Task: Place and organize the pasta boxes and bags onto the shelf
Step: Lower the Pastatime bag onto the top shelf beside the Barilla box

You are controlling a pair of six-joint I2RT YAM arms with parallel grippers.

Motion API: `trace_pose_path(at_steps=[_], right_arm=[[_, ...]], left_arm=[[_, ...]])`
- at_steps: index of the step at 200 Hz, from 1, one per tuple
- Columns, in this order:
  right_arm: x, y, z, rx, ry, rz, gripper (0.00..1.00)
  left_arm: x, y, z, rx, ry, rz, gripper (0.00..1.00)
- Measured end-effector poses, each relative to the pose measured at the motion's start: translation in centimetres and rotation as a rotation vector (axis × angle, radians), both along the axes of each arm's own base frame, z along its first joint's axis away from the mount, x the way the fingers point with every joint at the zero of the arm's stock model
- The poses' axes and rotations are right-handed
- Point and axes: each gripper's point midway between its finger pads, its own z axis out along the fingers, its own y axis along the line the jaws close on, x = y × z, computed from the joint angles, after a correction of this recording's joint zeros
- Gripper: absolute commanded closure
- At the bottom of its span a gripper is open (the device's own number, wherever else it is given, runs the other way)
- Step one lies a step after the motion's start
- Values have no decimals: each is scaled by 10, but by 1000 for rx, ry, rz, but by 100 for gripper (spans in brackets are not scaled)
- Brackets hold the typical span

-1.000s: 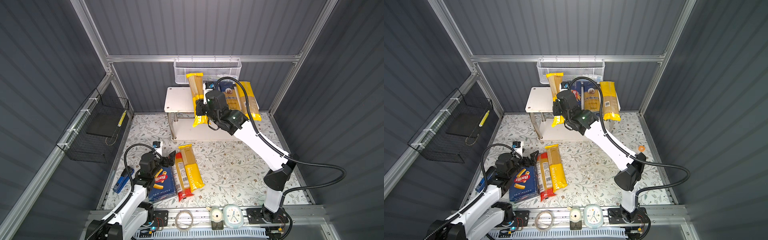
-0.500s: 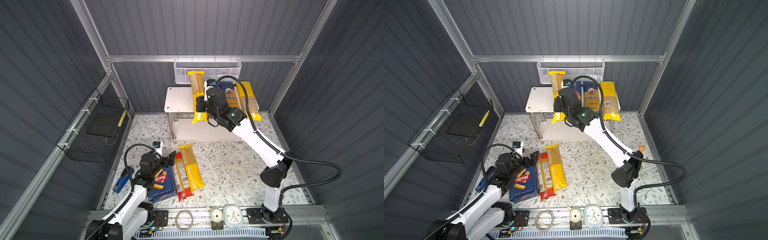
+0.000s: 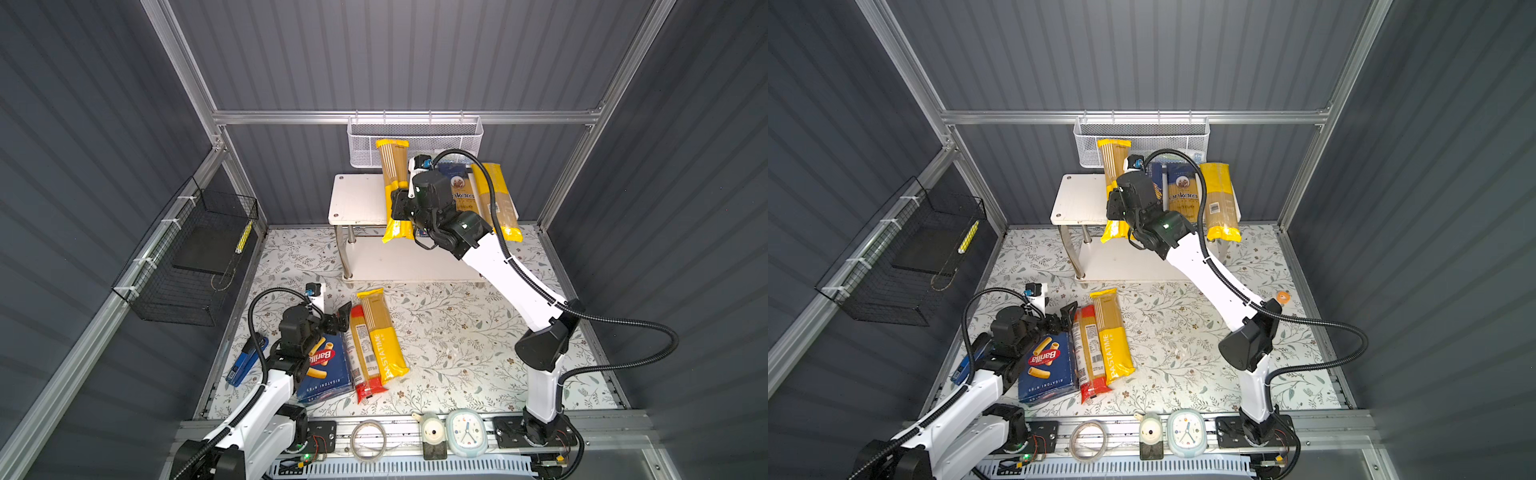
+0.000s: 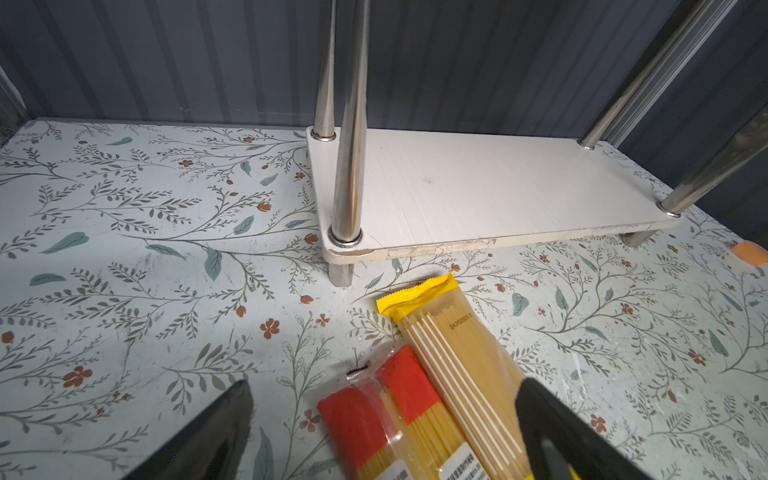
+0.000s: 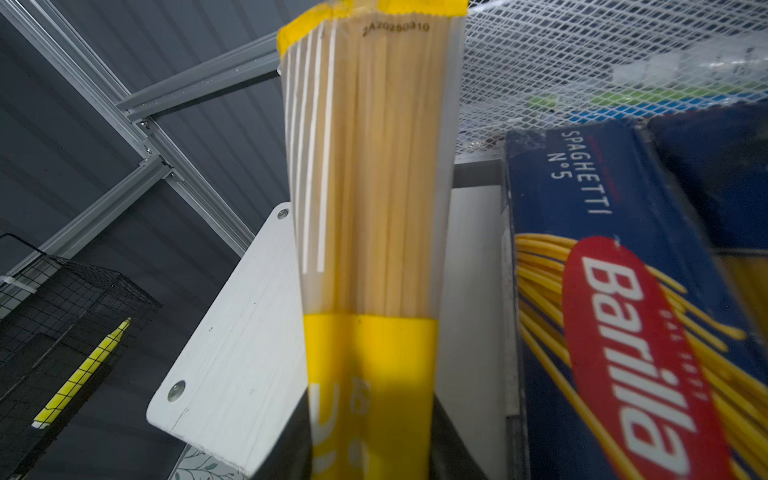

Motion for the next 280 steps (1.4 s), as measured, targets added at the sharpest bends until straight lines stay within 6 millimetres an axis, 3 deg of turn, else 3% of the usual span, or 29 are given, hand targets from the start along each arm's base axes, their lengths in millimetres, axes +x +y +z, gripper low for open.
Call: trace_pose_path(at_steps=[50, 86, 138, 173, 200, 238, 260, 280], right_arm=[[4, 1, -3, -1, 4, 0, 61], [5, 2, 3, 6, -3, 3, 53], [-1, -3, 53, 81, -109, 8, 46], [-14, -1, 70, 93, -139, 50, 44], [-40, 2, 80, 70, -155, 120, 44], [-109, -5, 81, 37, -167, 270, 45], [-147, -8, 71, 15, -177, 340, 45], [-169, -7, 53, -3, -167, 405, 45]], left_arm=[[0, 0, 0, 0, 0, 0, 0], [0, 0, 0, 0, 0, 0, 0], [0, 0, 0, 0, -1, 0, 0], [0, 0, 0, 0, -1, 0, 0], [0, 0, 1, -1, -6, 0, 0], [-1, 0, 2, -2, -9, 0, 0], [-1, 0, 2, -2, -9, 0, 0], [-1, 0, 2, -2, -9, 0, 0]])
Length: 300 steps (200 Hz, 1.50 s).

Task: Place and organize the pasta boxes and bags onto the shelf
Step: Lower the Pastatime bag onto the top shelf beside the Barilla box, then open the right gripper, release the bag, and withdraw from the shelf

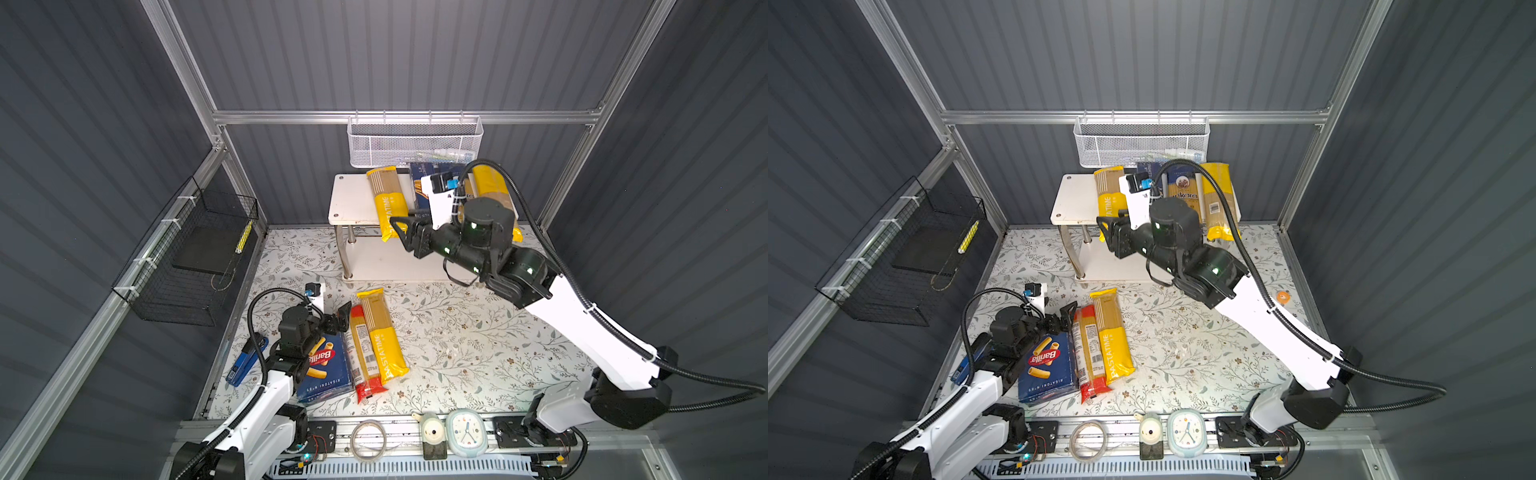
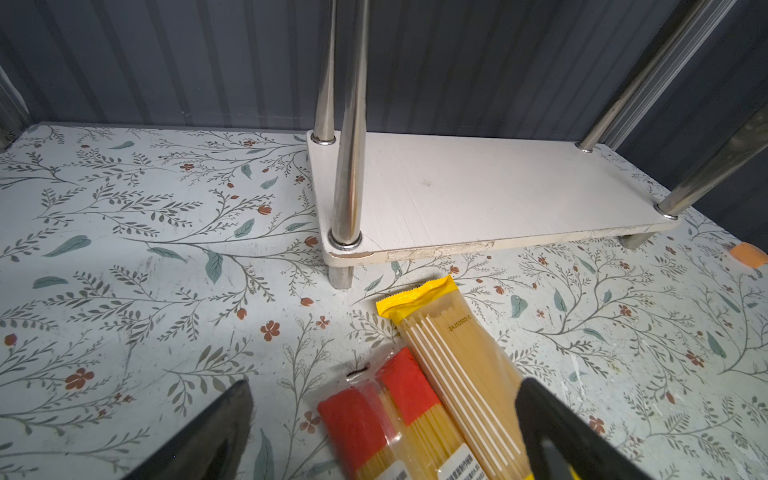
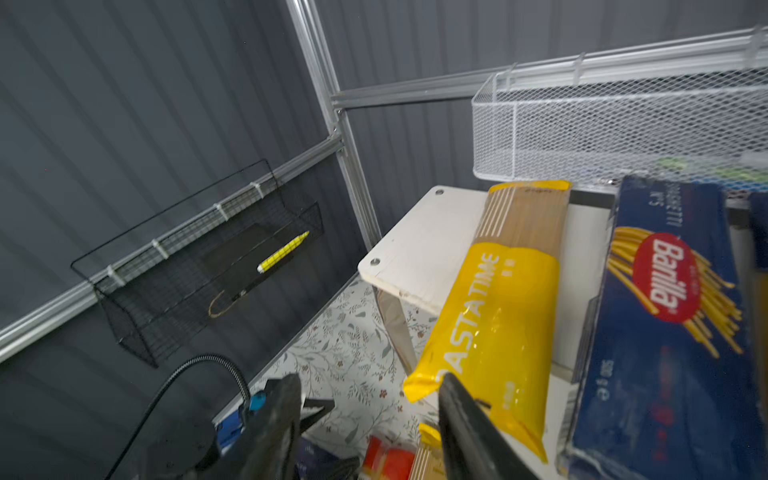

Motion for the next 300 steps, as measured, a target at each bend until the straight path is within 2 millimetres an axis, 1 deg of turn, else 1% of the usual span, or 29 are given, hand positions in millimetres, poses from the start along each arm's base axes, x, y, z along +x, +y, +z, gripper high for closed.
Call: trace_pose_path(at_steps=[15, 39, 50, 59, 110, 151, 188, 212, 242, 269, 300], right_arm=[[-5, 0, -21, -26, 27, 28, 45], [-7, 6, -55, -63, 82, 52, 45], [-6, 6, -66, -80, 100, 53, 45], [-6, 6, -70, -89, 107, 53, 44], [-3, 10, -68, -85, 100, 50, 44], [5, 18, -82, -112, 118, 50, 44], [11, 24, -82, -119, 112, 49, 44], [18, 27, -78, -115, 104, 44, 43], [31, 29, -80, -114, 109, 31, 43], [43, 36, -85, -120, 116, 31, 43], [48, 45, -85, -125, 118, 44, 43]], left_arm=[[0, 0, 0, 0, 0, 0, 0], [0, 0, 0, 0, 0, 0, 1], [0, 0, 0, 0, 0, 0, 0], [0, 0, 0, 0, 0, 0, 0], [0, 0, 0, 0, 0, 0, 0], [0, 0, 0, 0, 0, 0, 0], [0, 0, 0, 0, 0, 0, 0], [0, 0, 0, 0, 0, 0, 0], [0, 0, 0, 0, 0, 0, 0], [0, 1, 0, 1, 0, 3, 0], [0, 1, 0, 1, 0, 8, 0]])
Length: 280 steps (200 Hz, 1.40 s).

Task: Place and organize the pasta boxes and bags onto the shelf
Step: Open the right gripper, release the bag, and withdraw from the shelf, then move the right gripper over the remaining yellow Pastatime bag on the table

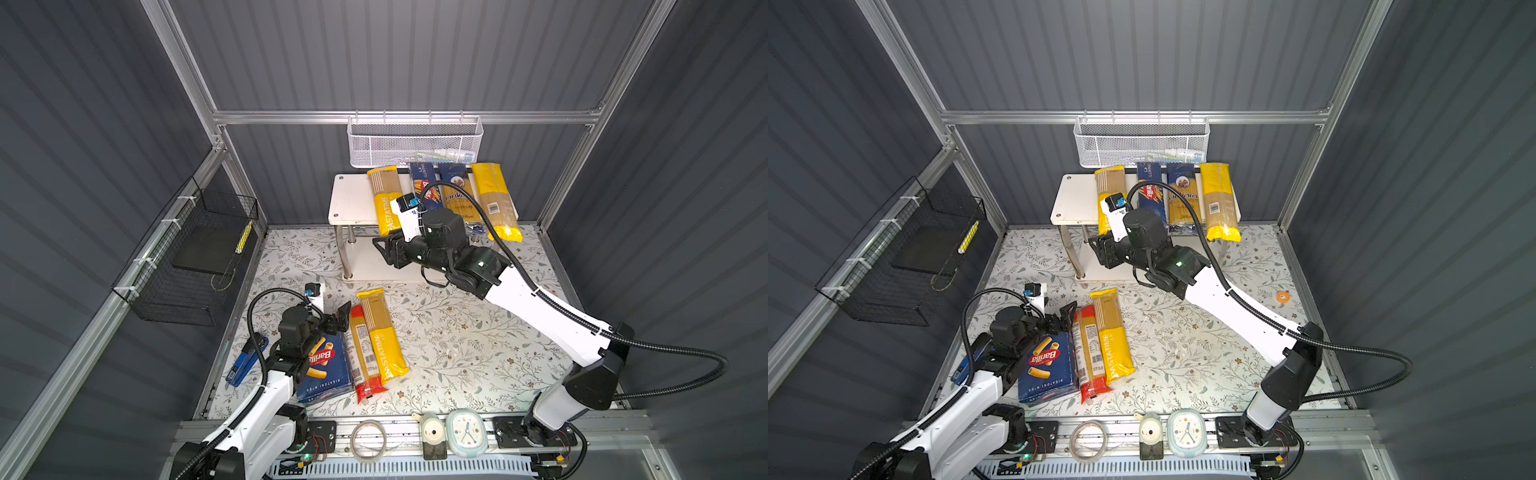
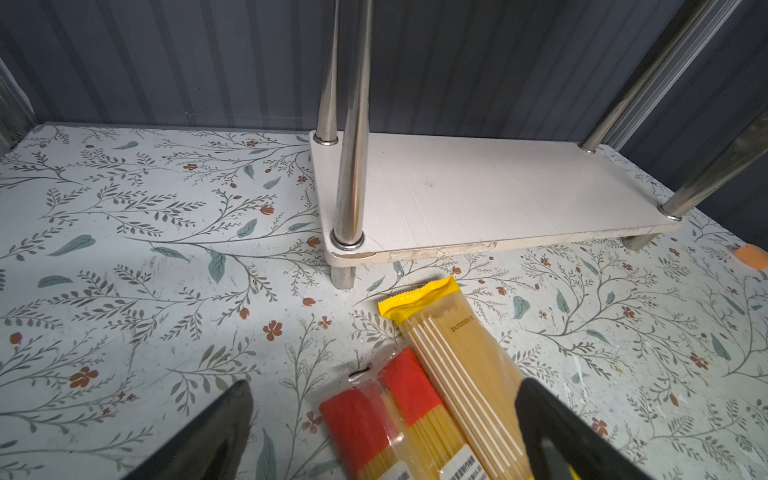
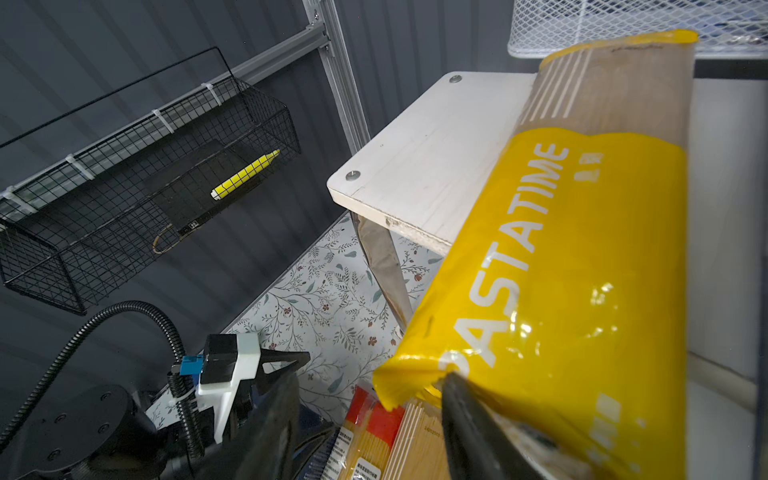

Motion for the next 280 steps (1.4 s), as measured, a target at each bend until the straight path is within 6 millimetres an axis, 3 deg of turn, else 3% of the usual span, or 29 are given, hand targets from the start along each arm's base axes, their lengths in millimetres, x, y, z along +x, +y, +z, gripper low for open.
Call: trace_pose_path(at_steps=[68, 95, 130, 155, 192, 206, 225, 258, 280], right_arm=[[-4, 7, 17, -18, -46, 29, 41], [-34, -8, 10, -67, -60, 42, 40], [-77, -43, -11, -126, -68, 41, 39], [-100, -61, -55, -188, -42, 52, 35], [-123, -92, -185, -342, 132, 36, 34], [-130, -104, -221, -399, 195, 26, 32], [-132, -107, -240, -426, 232, 19, 27], [-130, -97, -255, -434, 260, 37, 17], [-132, -92, -277, -483, 320, 70, 13]], left_arm=[[-1, 3, 3, -2, -12, 20, 1], [0, 5, 3, 1, -13, 27, 0], [0, 5, 2, 2, -9, 27, 1], [0, 5, 0, 3, -2, 27, 0], [0, 6, -3, 5, 9, 37, 0], [0, 8, -4, 5, 13, 49, 0], [1, 10, -4, 5, 14, 64, 1], [2, 13, -8, 10, 28, 82, 0], [2, 15, -11, 13, 37, 93, 0]])
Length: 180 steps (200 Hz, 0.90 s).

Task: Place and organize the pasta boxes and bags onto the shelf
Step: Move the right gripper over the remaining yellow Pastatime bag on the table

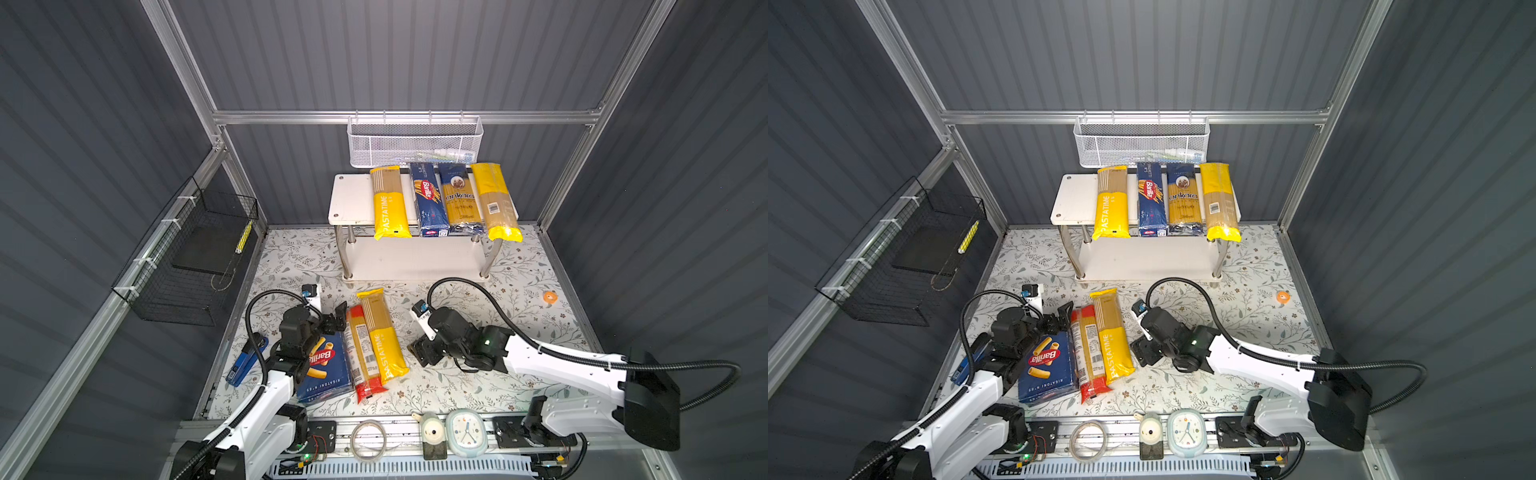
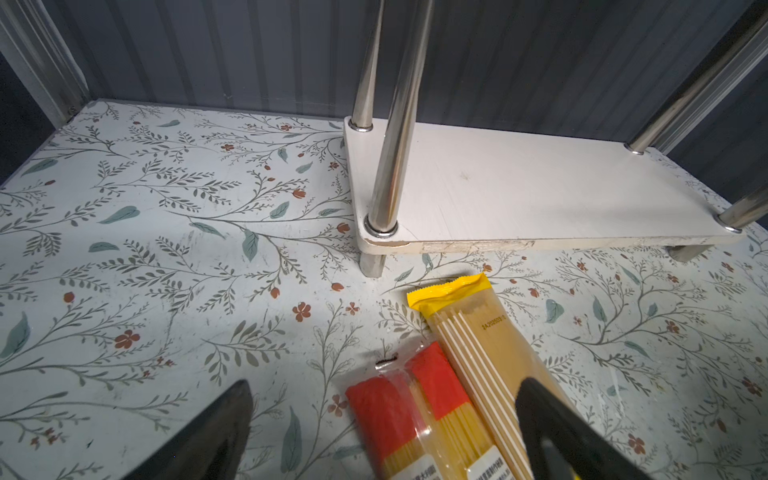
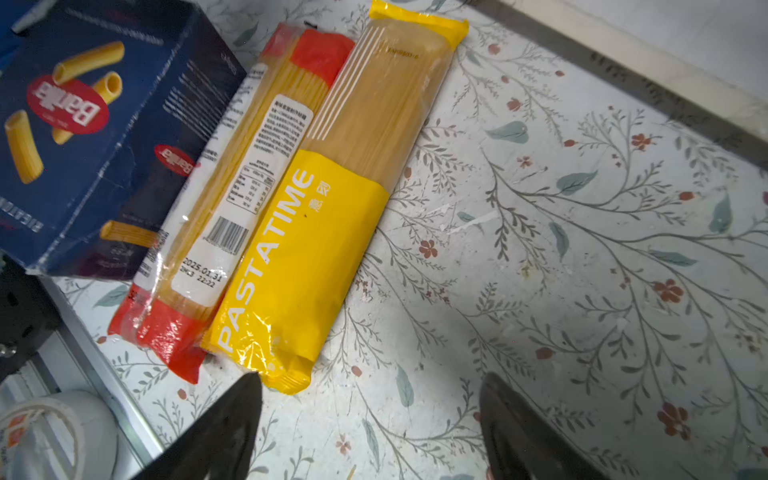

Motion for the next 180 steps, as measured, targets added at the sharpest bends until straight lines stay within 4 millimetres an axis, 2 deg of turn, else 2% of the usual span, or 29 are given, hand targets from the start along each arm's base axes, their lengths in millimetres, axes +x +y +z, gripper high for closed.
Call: trace_pose_path(at_steps=[27, 63, 115, 148, 180], right_arm=[[1, 8, -16, -50, 74, 23, 9], [8, 25, -18, -50, 110, 37, 7], [18, 40, -45, -113, 138, 64, 7], [18, 41, -64, -148, 155, 79, 10], [20, 45, -65, -142, 142, 89, 12]], left_arm=[[0, 0, 0, -1, 1, 0, 0], [0, 0, 0, -1, 0, 0, 0], [0, -3, 1, -7, -2, -15, 0], [0, -4, 1, -9, -2, -21, 0], [0, -5, -3, -8, 9, -25, 0]])
